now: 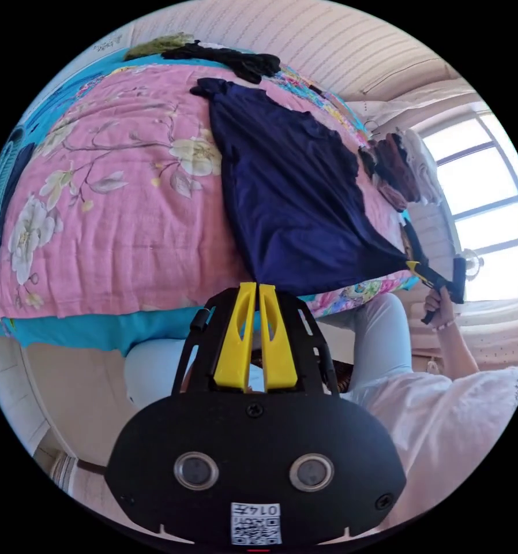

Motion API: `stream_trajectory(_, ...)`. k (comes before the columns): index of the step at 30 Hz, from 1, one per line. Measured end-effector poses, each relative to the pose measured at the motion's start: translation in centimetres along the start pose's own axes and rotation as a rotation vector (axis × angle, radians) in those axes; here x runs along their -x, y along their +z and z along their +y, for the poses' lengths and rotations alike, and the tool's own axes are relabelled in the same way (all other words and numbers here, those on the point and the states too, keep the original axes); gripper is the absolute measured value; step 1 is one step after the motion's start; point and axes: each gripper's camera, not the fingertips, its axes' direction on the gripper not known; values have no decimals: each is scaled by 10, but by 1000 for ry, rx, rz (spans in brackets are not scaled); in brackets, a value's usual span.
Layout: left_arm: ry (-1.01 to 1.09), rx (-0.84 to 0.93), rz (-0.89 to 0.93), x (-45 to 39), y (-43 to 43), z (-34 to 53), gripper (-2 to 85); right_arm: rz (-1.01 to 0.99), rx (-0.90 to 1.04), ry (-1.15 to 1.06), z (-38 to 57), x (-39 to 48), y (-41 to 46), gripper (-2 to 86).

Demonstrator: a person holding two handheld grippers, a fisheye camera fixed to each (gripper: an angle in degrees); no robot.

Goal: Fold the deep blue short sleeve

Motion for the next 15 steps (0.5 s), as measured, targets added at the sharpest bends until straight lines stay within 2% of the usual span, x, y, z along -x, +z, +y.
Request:
stream_trajectory(1, 1, -29, 54, 0, -13, 7, -9, -19, -5, -9, 2, 0, -6, 5)
stream_trajectory(3, 80, -186, 284, -5, -70, 38, -10, -190, -32, -65, 12, -1, -34, 5)
stream_trajectory(6, 253, -450, 432, -26, -154, 82, -10, -491, -146, -272, 32, 13, -89, 4)
stream_trajectory(8, 368, -590, 460, -45, -205, 106, -10, -590, -227, -425, 45, 33, -132, 4)
stream_trajectory(12, 579, -879, 456, -90, -313, 145, -10, -620, -495, -721, 71, 87, -248, 4)
stream_trajectory(14, 627, -947, 476, -104, -346, 146, -10, -575, -563, -714, 68, 103, -288, 4)
stream_trajectory(15, 644, -961, 463, -114, -363, 140, -10, -519, -568, -641, 57, 112, -307, 4)
